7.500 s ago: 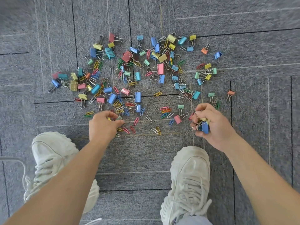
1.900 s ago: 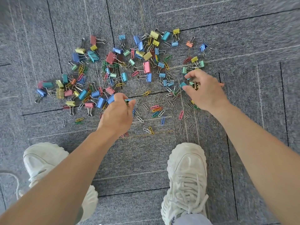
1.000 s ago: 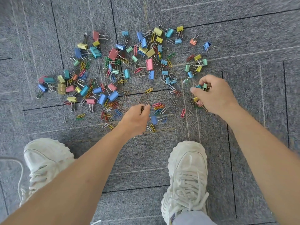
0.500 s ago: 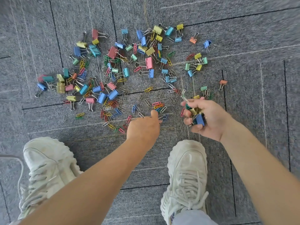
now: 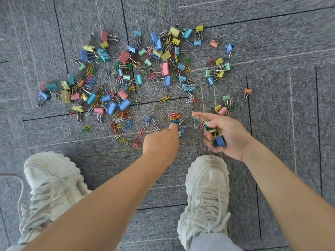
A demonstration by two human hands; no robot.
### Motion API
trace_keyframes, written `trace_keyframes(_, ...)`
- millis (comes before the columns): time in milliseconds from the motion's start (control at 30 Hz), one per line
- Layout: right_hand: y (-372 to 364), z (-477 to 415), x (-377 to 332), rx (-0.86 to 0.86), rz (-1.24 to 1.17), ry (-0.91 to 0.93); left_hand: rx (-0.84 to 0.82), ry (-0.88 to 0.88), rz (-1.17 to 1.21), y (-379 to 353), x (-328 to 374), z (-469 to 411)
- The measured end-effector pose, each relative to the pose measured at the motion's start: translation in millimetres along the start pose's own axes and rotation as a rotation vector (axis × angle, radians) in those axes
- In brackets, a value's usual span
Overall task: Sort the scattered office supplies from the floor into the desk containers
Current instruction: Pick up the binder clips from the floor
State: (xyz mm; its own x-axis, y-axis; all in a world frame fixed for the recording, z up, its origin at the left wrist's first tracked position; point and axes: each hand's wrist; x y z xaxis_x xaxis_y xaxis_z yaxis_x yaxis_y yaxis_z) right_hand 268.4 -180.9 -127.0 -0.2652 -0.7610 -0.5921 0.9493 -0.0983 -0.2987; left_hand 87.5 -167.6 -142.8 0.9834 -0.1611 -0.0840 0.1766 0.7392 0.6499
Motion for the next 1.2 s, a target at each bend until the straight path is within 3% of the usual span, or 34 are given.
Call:
trace_keyframes(167, 1, -3, 2, 0.034, -0.072, -0.022, -0.178, 0.058, 0.653, 8, -8, -3)
trace_keyframes(300, -2, -2, 3, 0.050, -0.042, -0.019, -0.310, 0.079, 0.952, 19, -11, 1)
trace_keyframes(767, -6, -4, -1, 0.145, 0.110, 0.043, -0.374, 0.204, 1.282, 22, -25, 4)
trace_keyframes(967, -18, -3, 1, 0.036, 0.125, 0.047, -0.312, 0.186, 1.277, 25, -25, 1)
trace_keyframes(1033, -21, -2, 0, -0.019, 0.115, 0.040, -0.380, 0.214, 1.422, 28, -20, 1)
trace_keyframes(1200, -20, -1, -1, -0.076, 0.189, 0.059, -0.748, 0.215, 1.704, 37, -19, 1)
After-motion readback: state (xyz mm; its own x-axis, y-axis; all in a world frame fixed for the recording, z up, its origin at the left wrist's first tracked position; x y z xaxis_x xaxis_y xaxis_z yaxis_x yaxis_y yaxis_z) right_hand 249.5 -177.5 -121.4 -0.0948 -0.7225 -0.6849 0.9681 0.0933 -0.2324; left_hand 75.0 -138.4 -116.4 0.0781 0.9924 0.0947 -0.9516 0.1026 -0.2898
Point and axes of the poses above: each hand's wrist, its own z-axis away from the middle knuckle, its own y-axis out of the back of the hand, x = y × z, and after that the axes turned 12 degrees about y, right-handed
